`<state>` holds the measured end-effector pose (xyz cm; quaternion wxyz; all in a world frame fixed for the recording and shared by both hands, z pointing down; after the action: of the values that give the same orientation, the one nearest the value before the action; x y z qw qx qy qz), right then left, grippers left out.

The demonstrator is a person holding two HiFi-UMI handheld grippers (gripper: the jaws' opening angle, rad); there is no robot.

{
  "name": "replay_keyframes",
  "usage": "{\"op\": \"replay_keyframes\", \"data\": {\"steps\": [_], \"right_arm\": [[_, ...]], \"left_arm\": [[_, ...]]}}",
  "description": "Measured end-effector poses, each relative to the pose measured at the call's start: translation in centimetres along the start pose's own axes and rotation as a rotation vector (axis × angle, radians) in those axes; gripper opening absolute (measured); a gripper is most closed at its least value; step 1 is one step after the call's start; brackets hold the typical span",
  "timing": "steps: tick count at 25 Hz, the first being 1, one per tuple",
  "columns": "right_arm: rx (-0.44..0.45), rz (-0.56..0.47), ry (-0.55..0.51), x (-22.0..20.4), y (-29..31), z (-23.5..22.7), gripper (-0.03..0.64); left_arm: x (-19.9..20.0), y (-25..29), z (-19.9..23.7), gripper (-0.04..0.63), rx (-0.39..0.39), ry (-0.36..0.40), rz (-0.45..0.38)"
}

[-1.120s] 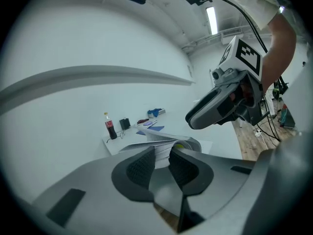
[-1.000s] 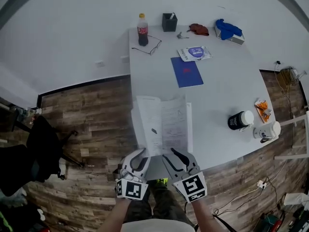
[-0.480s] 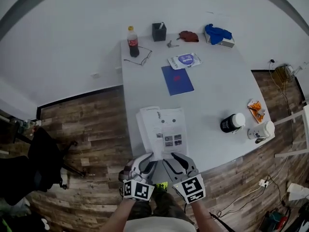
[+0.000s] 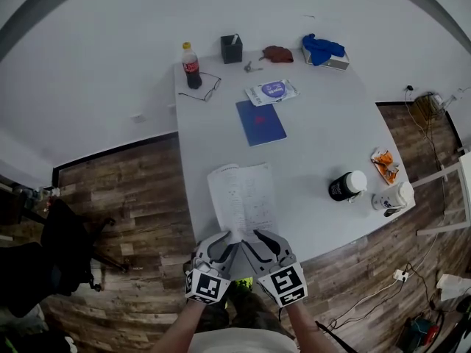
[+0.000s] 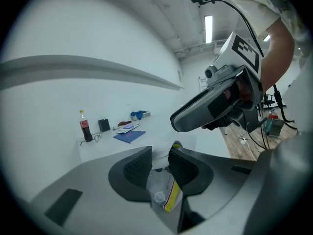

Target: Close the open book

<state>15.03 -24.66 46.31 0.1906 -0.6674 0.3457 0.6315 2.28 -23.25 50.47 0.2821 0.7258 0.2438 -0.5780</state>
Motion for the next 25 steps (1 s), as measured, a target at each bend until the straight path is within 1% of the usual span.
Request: {"op": "replay_keyframes", "data": {"steps": [2,6,10,13,17,22,25], "right_arm": [[0.006,-0.002,0.0,-0.1,0.2,-0.1,0.152],[0.012,-0.004,0.002,-0.3,0.4,-0.3,0.152],[0.004,0.0,0.005,-0.5,0.0,-0.6,0.152],[0.004,0.003,0.009,-0.7,-0.4,-0.9,0.152],[0.003,0.007,0.007,-1.0,-0.9,-1.0,0.152],[0.01,0.012,0.029,-1.1,-1.5,-0.8,0.152],[0.009,0.012,0.033,-1.2,-1.9,-0.8,0.152]], "left_arm": [[-0.1,0.2,-0.1,0.089,0.004,-0.012,-0.004],[-0.1,0.8,-0.4,0.089,0.013,-0.002,-0.008],[-0.2,1.0,-0.5,0.092,0.013,-0.018,-0.02],[-0.3,1.2,-0.6,0.095,0.009,-0.02,-0.012],[0.1,1.4,-1.2,0.103,0.01,0.058,0.02],[0.0,1.2,-1.6,0.112,0.016,0.069,0.043],[0.4,0.9,-1.9,0.115,0.012,0.138,0.076]]}}
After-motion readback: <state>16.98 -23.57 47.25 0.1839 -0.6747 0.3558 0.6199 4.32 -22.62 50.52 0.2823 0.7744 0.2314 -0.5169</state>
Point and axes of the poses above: the fingertips, and each gripper's own axes: y forward along the fingers, z to its left, x out of its top, the point moved 8 cm from there along -y, backward along the fingers, and after that the axes turned 15 degrees about -z, right-handed, at the moved point
